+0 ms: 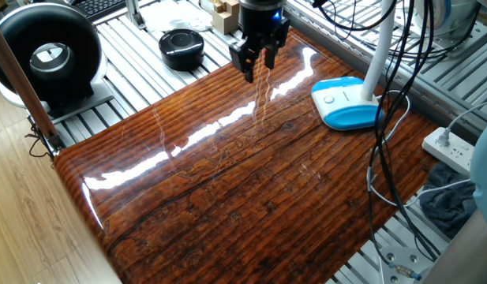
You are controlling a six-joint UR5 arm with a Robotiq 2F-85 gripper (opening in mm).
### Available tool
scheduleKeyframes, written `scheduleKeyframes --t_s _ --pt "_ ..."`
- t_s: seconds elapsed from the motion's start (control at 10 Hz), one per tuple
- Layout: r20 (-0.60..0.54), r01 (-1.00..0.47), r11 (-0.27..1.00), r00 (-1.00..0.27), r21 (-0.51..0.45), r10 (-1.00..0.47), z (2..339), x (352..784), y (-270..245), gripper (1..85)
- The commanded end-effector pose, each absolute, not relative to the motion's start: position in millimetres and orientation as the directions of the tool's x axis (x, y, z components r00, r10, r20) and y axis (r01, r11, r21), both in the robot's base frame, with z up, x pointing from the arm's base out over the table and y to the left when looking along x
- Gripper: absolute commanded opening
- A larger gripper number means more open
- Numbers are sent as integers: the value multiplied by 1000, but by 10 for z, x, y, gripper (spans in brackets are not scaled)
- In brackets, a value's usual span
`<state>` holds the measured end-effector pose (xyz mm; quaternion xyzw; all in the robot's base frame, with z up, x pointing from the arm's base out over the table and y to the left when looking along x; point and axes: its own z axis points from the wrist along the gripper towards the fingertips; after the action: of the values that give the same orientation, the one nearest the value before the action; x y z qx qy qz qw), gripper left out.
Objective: Turn on the desk lamp by pressing the button
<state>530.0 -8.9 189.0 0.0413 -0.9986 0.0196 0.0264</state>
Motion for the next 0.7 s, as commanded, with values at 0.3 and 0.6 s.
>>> scheduleKeyframes --t_s 0.3,0.6 --pt "67 -125 991 -990 -42 -123 1882 5251 -130 10" --pt "66 -127 991 -990 -43 -124 1881 5253 -136 10"
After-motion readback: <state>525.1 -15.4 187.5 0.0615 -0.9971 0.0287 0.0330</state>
